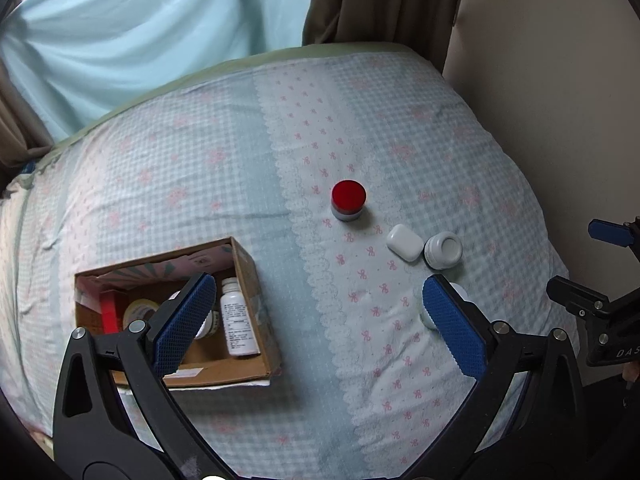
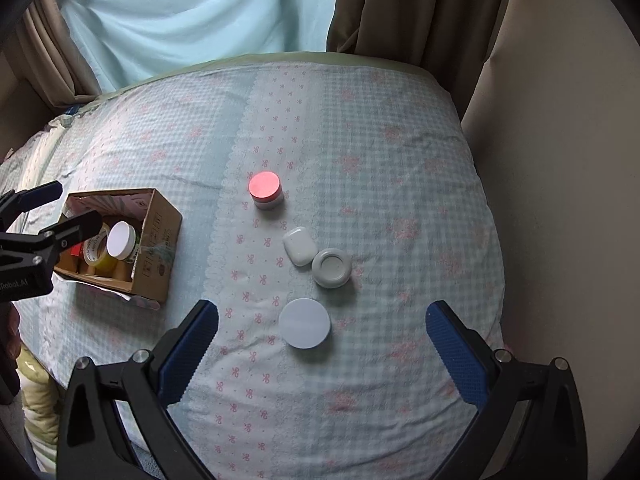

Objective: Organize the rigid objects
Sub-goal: 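Move the left tool to the red-lidded jar while the right tool approaches a white jar, then grasp the red-lidded jar with the left tool while the right tool grasps the white-lidded jar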

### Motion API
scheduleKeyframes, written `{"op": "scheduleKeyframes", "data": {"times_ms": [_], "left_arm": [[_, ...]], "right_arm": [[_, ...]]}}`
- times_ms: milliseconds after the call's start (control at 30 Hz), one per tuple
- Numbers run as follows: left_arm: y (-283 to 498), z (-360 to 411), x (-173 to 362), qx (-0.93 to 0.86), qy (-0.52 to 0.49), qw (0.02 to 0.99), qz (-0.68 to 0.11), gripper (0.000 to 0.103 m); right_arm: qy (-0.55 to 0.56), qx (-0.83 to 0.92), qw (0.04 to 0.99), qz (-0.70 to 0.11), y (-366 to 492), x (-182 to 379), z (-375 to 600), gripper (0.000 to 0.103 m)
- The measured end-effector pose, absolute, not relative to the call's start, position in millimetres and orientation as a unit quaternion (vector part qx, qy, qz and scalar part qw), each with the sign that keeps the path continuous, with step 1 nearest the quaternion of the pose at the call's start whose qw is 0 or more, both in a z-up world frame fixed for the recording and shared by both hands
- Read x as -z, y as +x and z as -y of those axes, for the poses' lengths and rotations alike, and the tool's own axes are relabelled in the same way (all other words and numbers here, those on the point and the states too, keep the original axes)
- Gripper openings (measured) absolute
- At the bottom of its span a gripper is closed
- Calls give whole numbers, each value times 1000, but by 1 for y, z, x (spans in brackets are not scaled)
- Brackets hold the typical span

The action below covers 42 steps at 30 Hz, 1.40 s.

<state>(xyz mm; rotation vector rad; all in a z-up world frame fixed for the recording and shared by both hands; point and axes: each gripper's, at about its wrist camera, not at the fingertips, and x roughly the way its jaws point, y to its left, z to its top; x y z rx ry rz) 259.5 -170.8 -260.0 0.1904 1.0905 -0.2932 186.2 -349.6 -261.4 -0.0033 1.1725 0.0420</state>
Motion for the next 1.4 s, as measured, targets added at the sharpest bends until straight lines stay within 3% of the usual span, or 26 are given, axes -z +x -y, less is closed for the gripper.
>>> {"op": "scheduleKeyframes", "data": {"times_ms": [400, 733, 900, 1000, 1100, 1167, 1400], "left_arm": [[337, 225, 368, 151, 87, 808, -563, 103], [392, 240, 457, 138, 82, 807, -569, 102], [406, 248, 487, 149, 93, 804, -568, 90], [412, 251, 496, 153, 89, 804, -568, 89], [417, 254, 499, 166, 78, 804, -565, 76], [419, 258, 502, 168, 86, 801, -568, 75], [420, 258, 501, 176, 83, 801, -566, 52]], "right_arm": [[35, -16, 821, -570, 225, 345, 380, 103], [4, -26, 835, -550, 253, 414, 372, 103], [-4, -38, 823, -566, 261, 448, 365, 88], [-8, -41, 818, -573, 264, 461, 361, 82], [-5, -38, 814, -580, 269, 468, 359, 72], [0, -33, 811, -584, 273, 472, 359, 69], [11, -39, 807, -589, 276, 477, 361, 53]]}}
